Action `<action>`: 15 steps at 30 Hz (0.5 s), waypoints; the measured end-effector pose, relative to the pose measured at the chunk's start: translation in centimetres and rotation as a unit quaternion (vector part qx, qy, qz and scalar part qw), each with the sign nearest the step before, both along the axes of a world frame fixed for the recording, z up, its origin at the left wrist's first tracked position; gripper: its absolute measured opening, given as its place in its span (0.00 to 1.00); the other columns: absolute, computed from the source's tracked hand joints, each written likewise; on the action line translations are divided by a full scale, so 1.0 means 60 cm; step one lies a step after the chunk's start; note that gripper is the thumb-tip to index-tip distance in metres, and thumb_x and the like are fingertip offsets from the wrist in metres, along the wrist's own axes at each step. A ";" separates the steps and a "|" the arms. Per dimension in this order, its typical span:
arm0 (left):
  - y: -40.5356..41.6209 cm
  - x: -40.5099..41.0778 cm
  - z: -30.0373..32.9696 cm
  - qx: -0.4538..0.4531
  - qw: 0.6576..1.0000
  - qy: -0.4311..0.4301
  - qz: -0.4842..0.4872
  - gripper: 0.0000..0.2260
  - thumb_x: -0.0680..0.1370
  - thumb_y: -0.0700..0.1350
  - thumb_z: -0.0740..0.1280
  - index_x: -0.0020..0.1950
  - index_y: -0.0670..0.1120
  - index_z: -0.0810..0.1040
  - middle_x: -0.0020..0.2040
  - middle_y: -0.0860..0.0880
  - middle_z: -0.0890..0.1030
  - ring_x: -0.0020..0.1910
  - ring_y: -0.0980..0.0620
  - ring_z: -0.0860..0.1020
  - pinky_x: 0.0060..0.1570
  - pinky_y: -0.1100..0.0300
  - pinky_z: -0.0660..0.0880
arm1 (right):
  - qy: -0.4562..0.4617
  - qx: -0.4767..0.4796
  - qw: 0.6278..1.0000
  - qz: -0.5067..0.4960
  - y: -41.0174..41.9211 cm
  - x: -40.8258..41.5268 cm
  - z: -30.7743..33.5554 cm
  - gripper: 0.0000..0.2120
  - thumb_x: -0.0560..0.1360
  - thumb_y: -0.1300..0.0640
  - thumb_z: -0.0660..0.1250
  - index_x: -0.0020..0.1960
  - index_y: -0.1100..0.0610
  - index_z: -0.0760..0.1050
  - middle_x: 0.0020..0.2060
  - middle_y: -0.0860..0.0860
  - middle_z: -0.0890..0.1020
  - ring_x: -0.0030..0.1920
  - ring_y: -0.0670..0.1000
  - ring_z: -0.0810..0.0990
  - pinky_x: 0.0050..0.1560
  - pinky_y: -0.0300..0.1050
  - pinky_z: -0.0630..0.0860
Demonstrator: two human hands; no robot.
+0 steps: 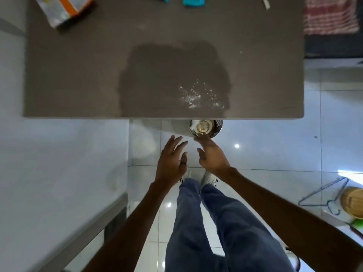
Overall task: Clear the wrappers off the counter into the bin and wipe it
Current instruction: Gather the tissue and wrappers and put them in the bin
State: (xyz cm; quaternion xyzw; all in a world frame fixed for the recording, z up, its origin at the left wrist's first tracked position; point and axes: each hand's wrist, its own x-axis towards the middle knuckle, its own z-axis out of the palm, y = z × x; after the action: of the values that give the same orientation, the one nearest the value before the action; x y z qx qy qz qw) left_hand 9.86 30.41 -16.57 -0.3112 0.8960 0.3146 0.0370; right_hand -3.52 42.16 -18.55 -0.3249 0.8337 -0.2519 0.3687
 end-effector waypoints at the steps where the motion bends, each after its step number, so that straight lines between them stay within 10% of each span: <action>1: -0.006 0.008 0.039 -0.027 0.999 0.025 0.016 0.17 0.84 0.48 0.62 0.72 0.47 0.77 0.76 0.48 0.75 0.80 0.48 0.66 0.78 0.46 0.69 | 0.026 -0.043 0.998 0.023 -0.002 0.008 0.046 0.19 0.83 0.60 0.63 0.74 0.57 0.72 0.76 0.54 0.72 0.76 0.57 0.72 0.74 0.52 0.73; 9: -0.254 -0.069 0.203 -0.218 0.962 0.141 0.084 0.23 0.80 0.46 0.65 0.75 0.44 0.72 0.77 0.40 0.72 0.81 0.38 0.63 0.81 0.51 0.58 | 0.256 -0.295 0.920 0.026 -0.207 -0.104 0.255 0.16 0.81 0.61 0.63 0.69 0.58 0.78 0.73 0.57 0.75 0.78 0.59 0.68 0.79 0.52 0.66; 15: -0.513 -0.209 0.244 -0.240 0.954 0.038 0.175 0.35 0.78 0.54 0.69 0.81 0.43 0.64 0.82 0.34 0.61 0.82 0.31 0.58 0.79 0.35 0.60 | 0.309 -0.098 0.942 -0.082 -0.463 -0.307 0.275 0.33 0.77 0.41 0.65 0.78 0.53 0.64 0.81 0.60 0.59 0.82 0.65 0.55 0.77 0.67 0.62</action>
State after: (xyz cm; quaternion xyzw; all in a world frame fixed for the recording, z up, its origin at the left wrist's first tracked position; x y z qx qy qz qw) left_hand -2.66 -0.34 -1.93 -0.4509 0.8772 0.1038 -0.1287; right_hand -21.91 14.41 -2.07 -0.3515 0.9017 -0.2490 0.0374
